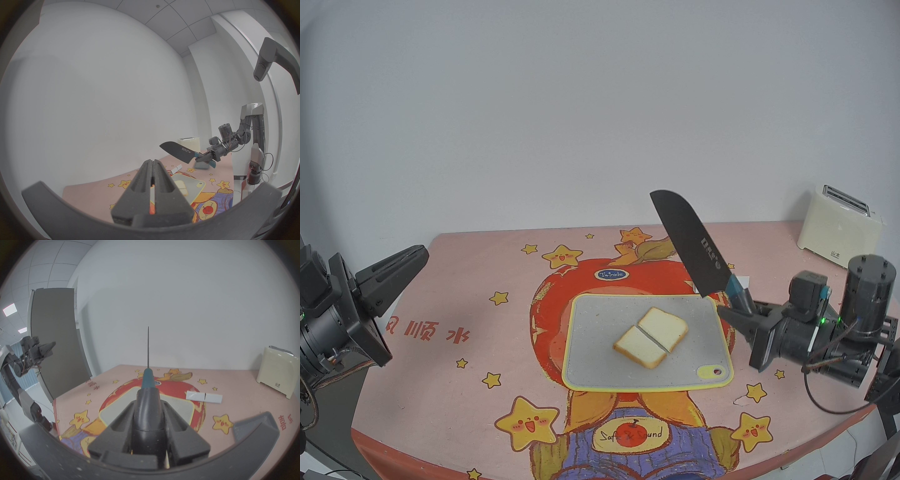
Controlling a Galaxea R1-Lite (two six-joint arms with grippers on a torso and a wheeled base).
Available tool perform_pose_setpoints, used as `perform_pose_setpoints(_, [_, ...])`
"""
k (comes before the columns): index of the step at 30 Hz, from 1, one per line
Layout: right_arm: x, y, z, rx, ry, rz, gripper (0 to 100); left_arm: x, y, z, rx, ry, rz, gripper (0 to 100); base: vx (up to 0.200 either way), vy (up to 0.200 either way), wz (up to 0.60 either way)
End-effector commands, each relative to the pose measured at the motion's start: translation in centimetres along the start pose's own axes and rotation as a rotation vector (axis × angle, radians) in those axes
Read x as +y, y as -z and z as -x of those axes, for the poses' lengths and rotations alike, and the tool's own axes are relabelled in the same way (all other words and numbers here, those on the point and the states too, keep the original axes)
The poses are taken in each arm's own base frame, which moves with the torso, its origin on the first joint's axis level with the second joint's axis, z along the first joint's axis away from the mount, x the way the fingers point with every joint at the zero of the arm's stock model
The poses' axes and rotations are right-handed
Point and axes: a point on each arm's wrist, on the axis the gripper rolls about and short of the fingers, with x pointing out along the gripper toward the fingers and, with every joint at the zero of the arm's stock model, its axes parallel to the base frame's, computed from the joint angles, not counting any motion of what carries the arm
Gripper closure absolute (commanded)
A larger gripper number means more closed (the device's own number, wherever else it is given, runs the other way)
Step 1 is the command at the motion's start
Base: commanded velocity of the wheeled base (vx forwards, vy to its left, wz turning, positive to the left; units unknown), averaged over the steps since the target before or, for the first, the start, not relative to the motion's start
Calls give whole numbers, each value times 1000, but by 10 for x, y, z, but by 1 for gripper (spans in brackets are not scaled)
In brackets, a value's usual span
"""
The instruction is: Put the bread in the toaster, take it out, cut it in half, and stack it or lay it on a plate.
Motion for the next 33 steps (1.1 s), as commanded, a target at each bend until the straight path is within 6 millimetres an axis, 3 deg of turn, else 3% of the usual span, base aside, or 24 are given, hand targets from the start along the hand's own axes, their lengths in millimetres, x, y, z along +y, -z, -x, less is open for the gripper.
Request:
perform_pose_setpoints(1, [3, 7, 3, 17, -11, 5, 100, -1, 7, 1, 25, 1, 11, 100, 0, 0, 0])
perform_pose_setpoints(22, [1, -1, 8, -31, 64, 4, 100, 2, 4, 0, 14, -57, 4, 100, 0, 0, 0])
perform_pose_setpoints(23, [1, -1, 9, -36, 63, 4, 100, 2, 4, 0, 14, -57, 4, 0, 0, 0, 0])
perform_pose_setpoints(33, [1, 0, 10, -31, 62, 6, 100, 1, 0, 1, -3, -56, 6, 0, 0, 0, 0])
